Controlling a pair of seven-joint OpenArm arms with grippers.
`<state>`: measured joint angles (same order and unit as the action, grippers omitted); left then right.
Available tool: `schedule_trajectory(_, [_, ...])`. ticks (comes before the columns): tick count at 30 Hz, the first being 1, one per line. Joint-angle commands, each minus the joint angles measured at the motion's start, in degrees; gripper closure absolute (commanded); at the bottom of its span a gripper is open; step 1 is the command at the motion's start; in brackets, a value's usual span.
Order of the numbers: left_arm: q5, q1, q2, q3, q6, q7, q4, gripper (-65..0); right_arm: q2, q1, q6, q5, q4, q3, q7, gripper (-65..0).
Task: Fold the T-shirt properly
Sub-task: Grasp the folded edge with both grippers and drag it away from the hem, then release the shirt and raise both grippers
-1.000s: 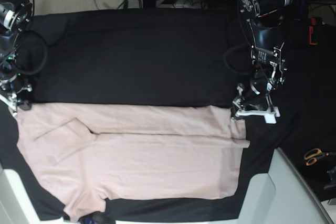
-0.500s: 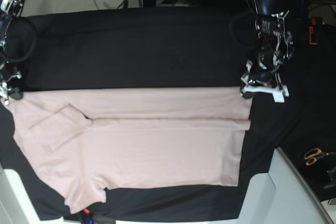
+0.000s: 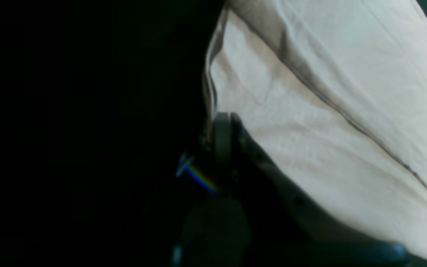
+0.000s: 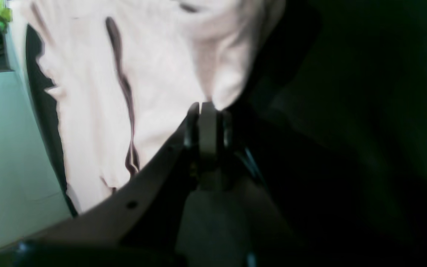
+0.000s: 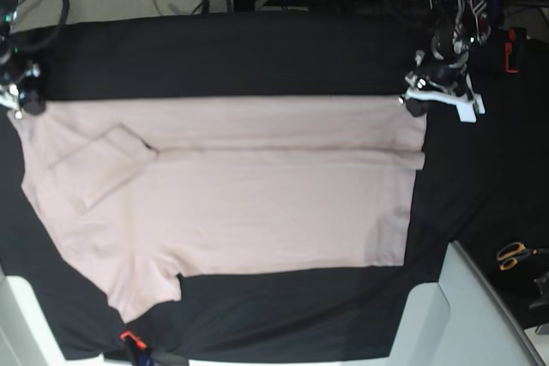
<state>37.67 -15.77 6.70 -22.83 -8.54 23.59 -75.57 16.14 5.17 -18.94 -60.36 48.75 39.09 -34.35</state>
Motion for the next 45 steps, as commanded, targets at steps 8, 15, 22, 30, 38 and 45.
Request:
schedule_trajectory(8, [0.3, -6.7, 0.6, -0.4, 0.0, -1.0, -6.3, 0.0, 0.2, 6.4, -0.4, -1.0, 7.3, 0.7, 0.3, 0.0])
schedule_trajectory(15, [0.2, -10.8, 0.8, -0.5, 0.1, -1.1, -7.3, 0.0, -0.4, 10.2, -0.7, -1.0, 8.3, 0.7, 0.3, 0.0])
schedule_trajectory(22, [0.2, -14.7, 0.7, -0.5, 0.1, -1.2, -12.6, 0.0, -1.4, 11.9, -0.8, -1.0, 8.4, 0.7, -2.0, 0.0])
schedule_trajectory(30, [-0.2, -15.8, -0.4, -5.6, 0.2, -1.0, -13.2, 0.0, -3.5, 15.7, -0.4, -1.0, 17.0, 0.7, -2.4, 0.0])
schedule_trajectory(38, [-0.2, -17.0, -0.5, -5.9, 0.2, -1.0, -12.9, 0.0, -4.2, 16.9, -0.4, -1.0, 17.7, 0.5, -2.9, 0.0])
schedule_trajectory(45, [-0.3, -17.8, -0.1, -6.0, 0.2, -1.0, -12.7, 0.0, -5.4, 17.6, -0.4, -0.7, 17.7, 0.7, -4.2, 0.0])
